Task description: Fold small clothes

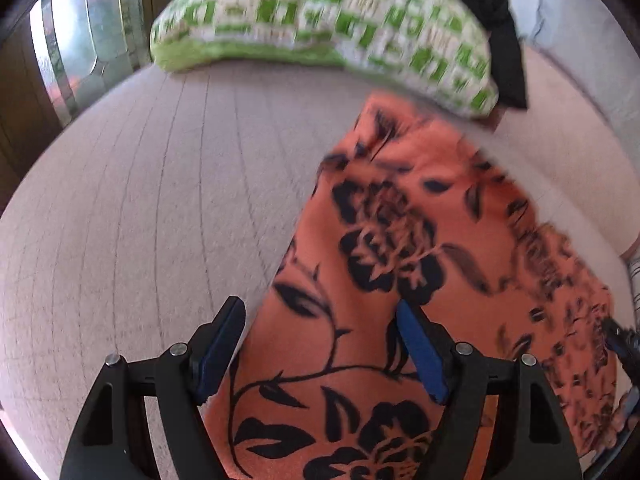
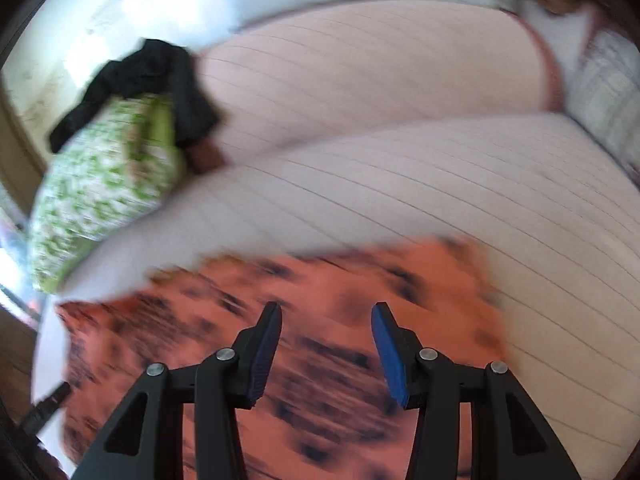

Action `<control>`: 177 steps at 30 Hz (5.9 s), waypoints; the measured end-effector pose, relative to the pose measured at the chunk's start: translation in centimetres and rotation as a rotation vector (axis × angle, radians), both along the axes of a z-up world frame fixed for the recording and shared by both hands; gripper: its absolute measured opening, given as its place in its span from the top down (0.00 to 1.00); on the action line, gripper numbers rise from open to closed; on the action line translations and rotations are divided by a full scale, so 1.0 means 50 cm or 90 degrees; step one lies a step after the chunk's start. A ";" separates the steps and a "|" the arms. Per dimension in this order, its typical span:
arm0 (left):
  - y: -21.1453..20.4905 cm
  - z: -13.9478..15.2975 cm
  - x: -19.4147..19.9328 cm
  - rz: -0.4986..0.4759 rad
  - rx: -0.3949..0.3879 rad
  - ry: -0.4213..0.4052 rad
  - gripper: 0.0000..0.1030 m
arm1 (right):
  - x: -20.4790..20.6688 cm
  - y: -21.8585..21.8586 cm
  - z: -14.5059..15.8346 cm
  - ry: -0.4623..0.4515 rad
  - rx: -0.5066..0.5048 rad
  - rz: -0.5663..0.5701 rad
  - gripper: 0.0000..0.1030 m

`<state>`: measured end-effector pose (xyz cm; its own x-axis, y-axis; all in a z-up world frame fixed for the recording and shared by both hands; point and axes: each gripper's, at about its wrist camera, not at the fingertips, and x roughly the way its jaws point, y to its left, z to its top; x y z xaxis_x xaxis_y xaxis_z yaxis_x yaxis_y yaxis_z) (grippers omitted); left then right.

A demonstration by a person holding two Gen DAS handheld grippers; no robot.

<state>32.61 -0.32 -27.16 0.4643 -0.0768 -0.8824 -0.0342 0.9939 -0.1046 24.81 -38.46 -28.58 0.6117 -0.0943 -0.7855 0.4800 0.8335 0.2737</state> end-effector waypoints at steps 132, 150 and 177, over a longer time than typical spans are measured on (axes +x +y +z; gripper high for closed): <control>-0.028 0.006 -0.139 0.009 0.129 -0.026 0.00 | -0.228 -0.042 -0.079 -0.167 0.102 -0.021 0.38; -0.028 -0.007 -0.074 0.012 0.078 0.028 0.00 | -0.224 -0.039 -0.082 -0.160 0.097 -0.020 0.38; -0.033 0.007 -0.095 -0.016 0.104 0.007 0.00 | -0.232 -0.050 -0.087 -0.179 0.120 -0.023 0.38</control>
